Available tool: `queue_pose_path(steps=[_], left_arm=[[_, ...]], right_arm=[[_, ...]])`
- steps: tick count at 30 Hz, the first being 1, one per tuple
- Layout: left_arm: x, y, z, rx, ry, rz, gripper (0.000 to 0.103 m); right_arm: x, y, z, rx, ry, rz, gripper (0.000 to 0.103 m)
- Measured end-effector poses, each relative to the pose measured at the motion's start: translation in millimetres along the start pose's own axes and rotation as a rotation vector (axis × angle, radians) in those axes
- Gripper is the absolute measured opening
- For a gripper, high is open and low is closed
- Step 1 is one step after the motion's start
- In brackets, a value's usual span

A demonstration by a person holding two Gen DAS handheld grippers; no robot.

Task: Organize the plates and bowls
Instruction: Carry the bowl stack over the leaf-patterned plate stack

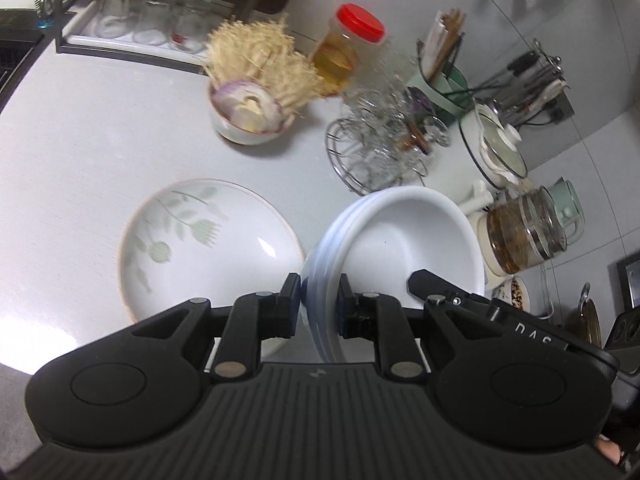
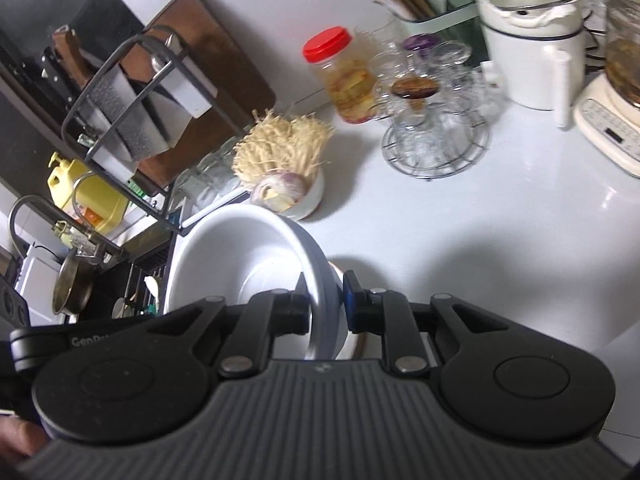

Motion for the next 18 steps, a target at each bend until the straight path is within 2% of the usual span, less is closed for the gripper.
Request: queue_pose_path(steps=[8, 18], left_arm=[[51.2, -22.0, 21.7, 0.037, 0.013, -0.009, 0.022], [104.1, -73.9, 26.6, 0.174, 0.019, 0.015, 0.022]], right_arm=[[14.2, -51.8, 5.3, 0.073, -0.024, -0.005, 0.02], [7.6, -114.1, -15.1, 0.2, -0.078, -0.087, 0.02]])
Point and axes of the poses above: each gripper's, at about its wrist camera, not at the fingertips, and y roughly against the way its jaws point, x to its left, z to its top, the point moved 10 cm from there along -y, roughly the way its jaws point, and after that the axes turned 13 degrees about x, right-handed, at the moved point
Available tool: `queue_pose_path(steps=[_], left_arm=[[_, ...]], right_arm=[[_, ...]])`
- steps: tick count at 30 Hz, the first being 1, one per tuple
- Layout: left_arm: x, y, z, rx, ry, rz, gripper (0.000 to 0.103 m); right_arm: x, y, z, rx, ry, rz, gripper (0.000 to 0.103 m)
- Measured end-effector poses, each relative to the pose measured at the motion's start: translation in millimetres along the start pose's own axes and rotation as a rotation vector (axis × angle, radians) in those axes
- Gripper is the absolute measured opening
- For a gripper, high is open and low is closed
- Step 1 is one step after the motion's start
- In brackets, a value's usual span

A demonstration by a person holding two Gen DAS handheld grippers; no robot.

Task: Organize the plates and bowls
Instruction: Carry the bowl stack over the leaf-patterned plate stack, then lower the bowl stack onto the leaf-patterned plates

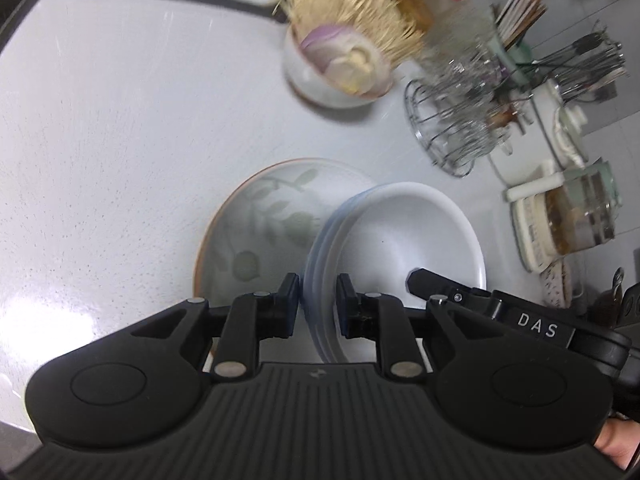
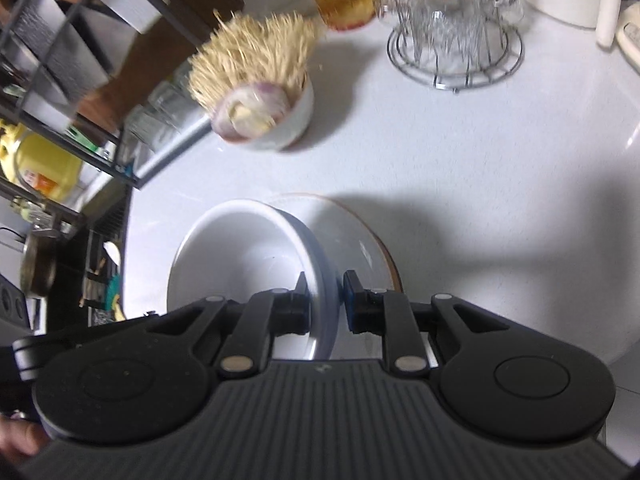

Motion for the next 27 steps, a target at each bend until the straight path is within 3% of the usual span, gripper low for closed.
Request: queue_pose_path(steps=[6, 14, 16, 18, 19, 20, 22, 27], left_arm=[[6.1, -14.8, 9.0, 0.046, -0.029, 0.001, 0.022], [4.8, -22.1, 12.4, 0.064, -0.048, 0.039, 0.022], [5.1, -18.9, 12.3, 0.059, -0.042, 0.049, 0.025], [3.9, -13.5, 13.1, 0.038, -0.045, 0.066, 0.036], [3.7, -9.6, 13.5, 0.027, -0.041, 0.078, 0.036], [2.2, -4.6, 13.4, 0.014, -0.037, 0.083, 0.036], [-3.7, 5.6, 13.3, -0.015, -0.039, 0.081, 0.036], [-24.5, 34.9, 11.6, -0.098, -0.067, 0.102, 0.036]], right_arm=[[-1.3, -12.7, 3.3, -0.004, -0.016, -0.043, 0.02], [-11.1, -16.5, 6.7, -0.006, -0.033, -0.03, 0.021], [-11.0, -14.4, 8.1, -0.004, -0.024, -0.026, 0.021], [-9.7, -9.3, 10.5, -0.013, -0.002, -0.02, 0.022], [-9.8, -6.2, 11.4, -0.018, 0.007, -0.027, 0.03], [-9.9, -2.3, 12.5, -0.028, 0.013, -0.029, 0.044], [-9.0, 7.1, 14.3, -0.053, 0.025, -0.015, 0.054], [-5.7, 30.4, 17.5, -0.102, 0.076, -0.011, 0.053]])
Point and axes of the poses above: each gripper's, at about its wrist camera, not at the fingertips, and y roughly against the way its jaws point, x to its left, z to its top, the point moved 10 cm from there along -y, roughly the way its jaws point, and after that the axes turned 13 degrees about x, right-handed, at the moved point
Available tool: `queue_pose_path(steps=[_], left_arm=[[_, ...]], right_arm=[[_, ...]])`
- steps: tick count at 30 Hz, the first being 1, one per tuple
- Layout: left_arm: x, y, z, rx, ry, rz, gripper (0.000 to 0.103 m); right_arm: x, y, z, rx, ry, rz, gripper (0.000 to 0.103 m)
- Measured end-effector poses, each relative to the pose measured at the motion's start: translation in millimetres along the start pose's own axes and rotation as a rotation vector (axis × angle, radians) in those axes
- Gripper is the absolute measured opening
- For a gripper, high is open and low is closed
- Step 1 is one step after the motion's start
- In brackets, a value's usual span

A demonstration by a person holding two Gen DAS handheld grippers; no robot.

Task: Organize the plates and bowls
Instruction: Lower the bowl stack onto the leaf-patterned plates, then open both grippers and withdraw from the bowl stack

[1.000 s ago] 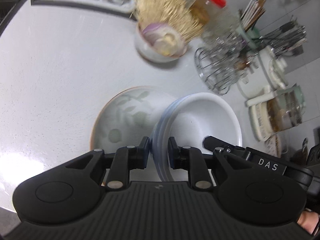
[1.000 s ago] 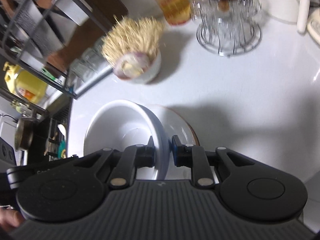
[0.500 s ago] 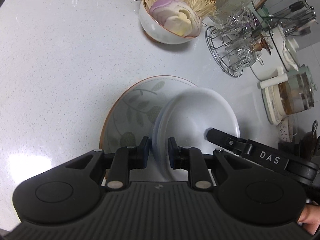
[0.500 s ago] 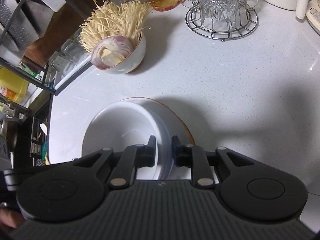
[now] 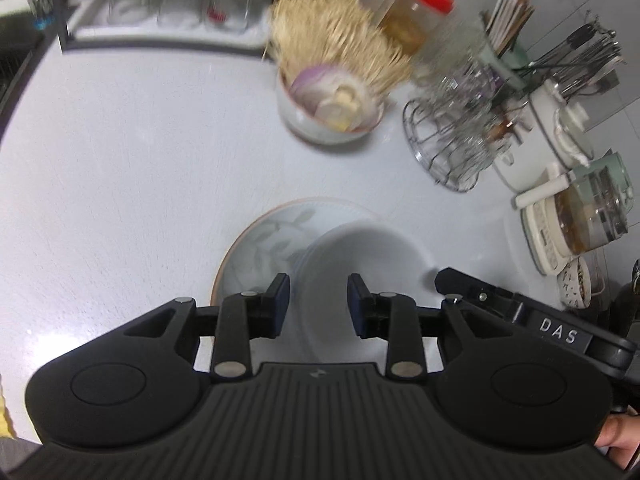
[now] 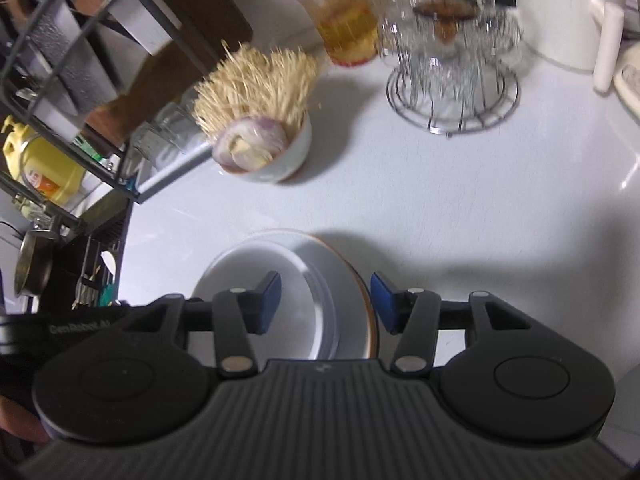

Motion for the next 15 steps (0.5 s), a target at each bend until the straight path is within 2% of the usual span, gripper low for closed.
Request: queue_pose_path(steps=[3, 12, 15], left_arm=[[-16.1, 22.0, 0.2, -0.057, -0.03, 0.017, 0.036], [-63.9, 93.8, -10.5, -0.211, -0.085, -0.003, 0.036], [-74.2, 109.7, -18.5, -0.255, -0.112, 0.019, 0.036]], right_arm=[[2.6, 19.4, 4.2, -0.044, 0.037, -0.001, 0.053], [18.5, 97.0, 12.4, -0.23, 0.159, 0.004, 0.053], [19.3, 120.5, 11.4, -0.28, 0.176, 0.014, 0.053]])
Point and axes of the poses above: each gripper's, at about its wrist camera, not at the fingertips, and y roughly against the way its jaws point, x to its left, z to its top, the point moved 10 cm from there along -y, roughly the way its jaws point, and after that the axes turned 13 degrees about x, right-handed, at the moved point
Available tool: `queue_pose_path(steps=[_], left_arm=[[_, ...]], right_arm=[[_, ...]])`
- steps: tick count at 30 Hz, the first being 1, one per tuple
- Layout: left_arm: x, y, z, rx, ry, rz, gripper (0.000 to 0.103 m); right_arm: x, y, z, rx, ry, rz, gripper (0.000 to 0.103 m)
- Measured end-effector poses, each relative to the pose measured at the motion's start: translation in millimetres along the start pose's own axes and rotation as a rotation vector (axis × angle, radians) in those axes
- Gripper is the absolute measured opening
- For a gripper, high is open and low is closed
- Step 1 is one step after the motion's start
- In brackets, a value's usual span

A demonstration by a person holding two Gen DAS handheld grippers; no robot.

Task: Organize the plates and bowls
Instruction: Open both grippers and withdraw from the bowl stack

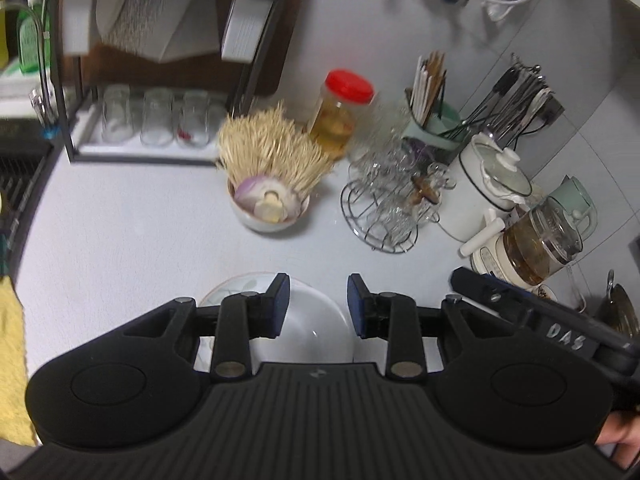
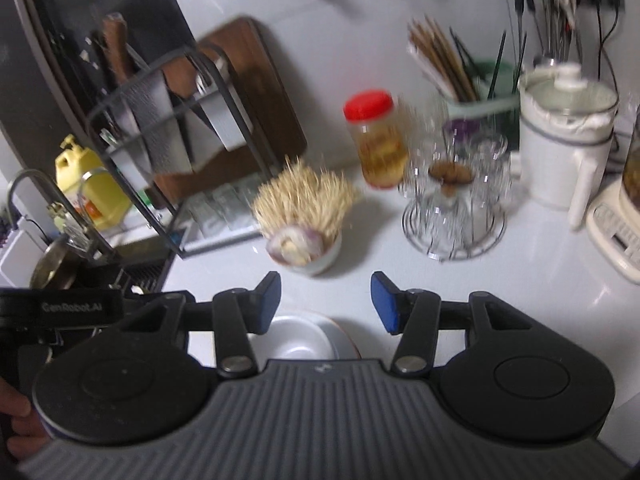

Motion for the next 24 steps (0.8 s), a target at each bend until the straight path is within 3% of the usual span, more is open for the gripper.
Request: queue_pose_path(steps=[14, 24], left_arm=[[-34.9, 61.9, -38.7, -0.116, -0.027, 0.051, 0.037], [-59.6, 89.2, -76.9, -0.159, -0.045, 0.069, 0.041]], right_arm=[[-2.1, 76.0, -12.3, -0.133, 0.088, 0.004, 0.053], [-1.6, 108.3, -40.2, -0.168, 0.121, 0.011, 0.053]])
Point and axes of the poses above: each gripper's, at about its wrist camera, not at the fingertips, and y roughly against the way its jaws point, x to its left, z to its top, the point moved 10 cm from there along -y, roughly the way its jaws point, and after that the axes turned 13 degrees about x, right-handed, at the moved point
